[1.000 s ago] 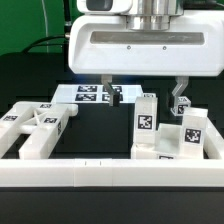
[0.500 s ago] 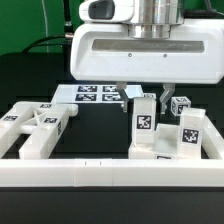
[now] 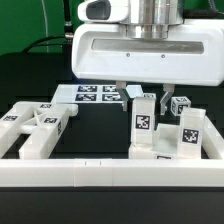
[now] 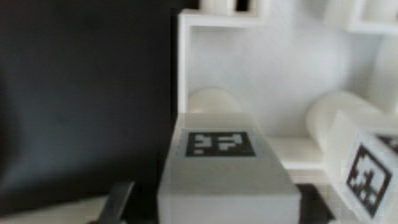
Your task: Assemble chair
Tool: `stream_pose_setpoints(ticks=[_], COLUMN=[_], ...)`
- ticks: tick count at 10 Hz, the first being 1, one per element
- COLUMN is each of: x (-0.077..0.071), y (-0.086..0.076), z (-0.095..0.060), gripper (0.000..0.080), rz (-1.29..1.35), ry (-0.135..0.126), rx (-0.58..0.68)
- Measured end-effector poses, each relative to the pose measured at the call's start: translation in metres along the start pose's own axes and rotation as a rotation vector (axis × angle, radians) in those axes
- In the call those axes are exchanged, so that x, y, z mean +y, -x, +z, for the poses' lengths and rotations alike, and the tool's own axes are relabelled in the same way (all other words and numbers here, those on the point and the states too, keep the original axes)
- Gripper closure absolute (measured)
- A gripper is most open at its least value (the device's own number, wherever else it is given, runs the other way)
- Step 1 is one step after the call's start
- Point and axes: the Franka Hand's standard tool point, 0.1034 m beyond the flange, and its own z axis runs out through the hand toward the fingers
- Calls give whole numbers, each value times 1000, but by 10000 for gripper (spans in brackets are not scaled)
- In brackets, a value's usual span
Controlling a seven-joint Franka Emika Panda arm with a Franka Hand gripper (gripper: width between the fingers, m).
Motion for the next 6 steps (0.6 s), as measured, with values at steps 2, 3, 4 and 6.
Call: stream_pose_setpoints(ticks=[2, 3, 4, 6], x=[0, -1, -4, -7], y=[0, 1, 2, 3], z=[0, 0, 1, 1], gripper=[509, 509, 509, 509], rz=[168, 284, 414, 611], ry=[-14, -21, -28, -37], rx=[-5, -10, -14, -16])
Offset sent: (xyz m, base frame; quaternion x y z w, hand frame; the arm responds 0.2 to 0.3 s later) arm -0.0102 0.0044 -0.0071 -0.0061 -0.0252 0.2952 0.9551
